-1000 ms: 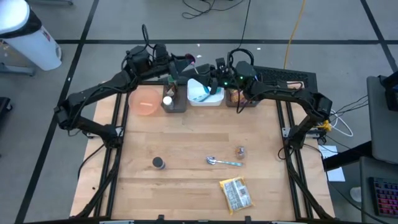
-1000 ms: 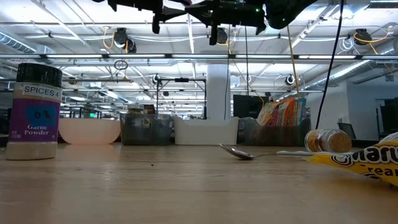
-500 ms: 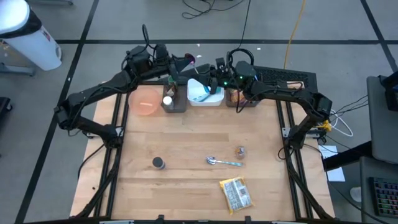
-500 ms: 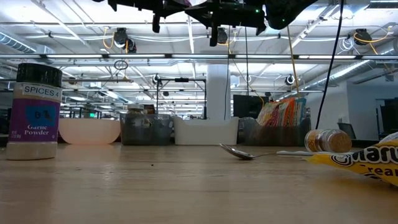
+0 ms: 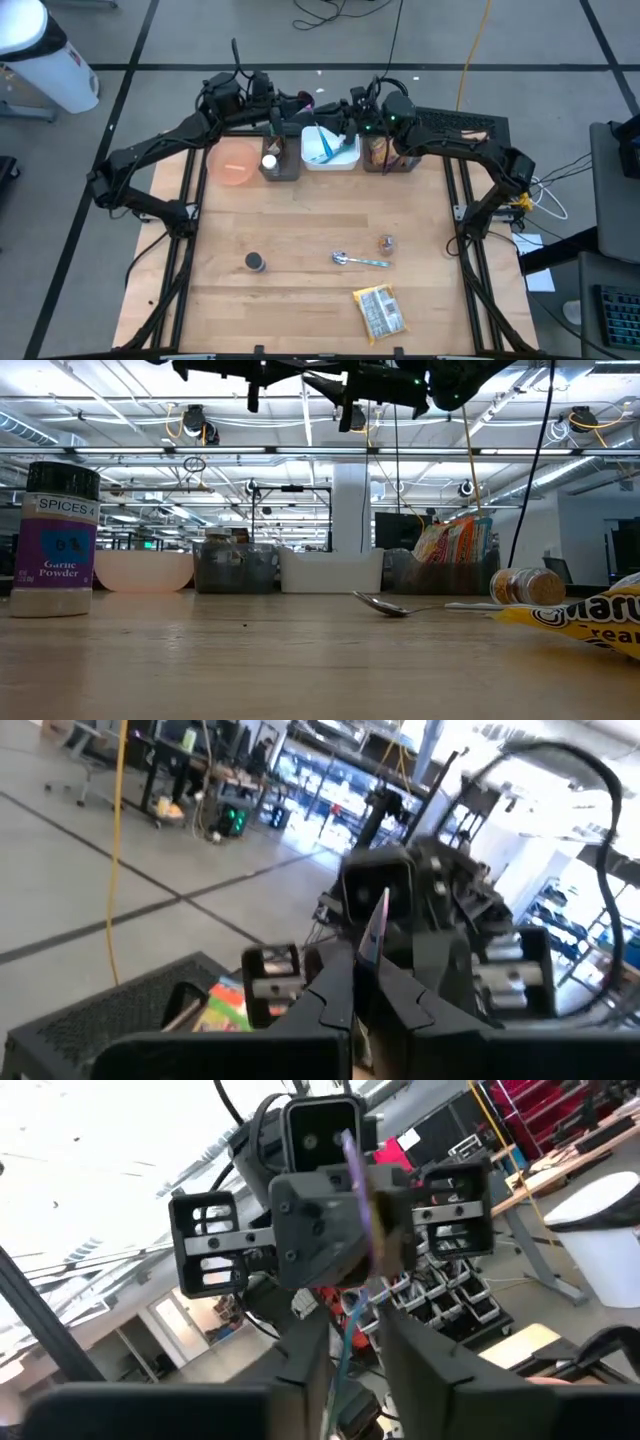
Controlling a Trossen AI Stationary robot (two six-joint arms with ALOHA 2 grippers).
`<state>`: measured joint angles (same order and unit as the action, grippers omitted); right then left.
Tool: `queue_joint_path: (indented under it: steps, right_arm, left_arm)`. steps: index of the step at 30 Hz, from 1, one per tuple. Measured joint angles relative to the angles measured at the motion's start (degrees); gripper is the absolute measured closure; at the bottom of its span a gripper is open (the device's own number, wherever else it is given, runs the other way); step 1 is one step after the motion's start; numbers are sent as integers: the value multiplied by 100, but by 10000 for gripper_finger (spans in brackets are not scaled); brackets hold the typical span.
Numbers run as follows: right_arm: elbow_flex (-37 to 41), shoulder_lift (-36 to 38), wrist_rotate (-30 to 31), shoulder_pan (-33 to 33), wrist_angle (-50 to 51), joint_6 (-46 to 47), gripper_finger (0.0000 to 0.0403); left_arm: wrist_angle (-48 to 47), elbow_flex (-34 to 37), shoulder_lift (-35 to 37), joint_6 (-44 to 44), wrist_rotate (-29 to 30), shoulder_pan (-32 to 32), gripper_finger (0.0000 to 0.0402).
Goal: Pick & Place Food Item
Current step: Put the purple spoon into the white bin
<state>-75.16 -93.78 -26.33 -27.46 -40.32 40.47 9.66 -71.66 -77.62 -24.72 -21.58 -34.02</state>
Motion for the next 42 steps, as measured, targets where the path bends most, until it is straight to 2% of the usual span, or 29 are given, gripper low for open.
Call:
queue_joint_path:
  steps: [6,11,22,33,42]
  right_arm:
    - [0,0,-446,-309,24,259,251]
    - [0,0,-537,-406,19,177,230]
    - [0,0,-533,-396,514,-401,248]
    - [0,0,-734,-389,578,-380,247]
    - [0,0,-826,-368,968,-614,268]
  left_arm:
    - [-434,0,0,8,-257,-9,394]
    - [-958,0,0,19,-261,0,394]
    - [-1331,0,-61,-127,-394,126,394]
    - [-1422,2,-355,-374,-397,297,394]
    - [-1415,2,-354,-399,-396,301,394]
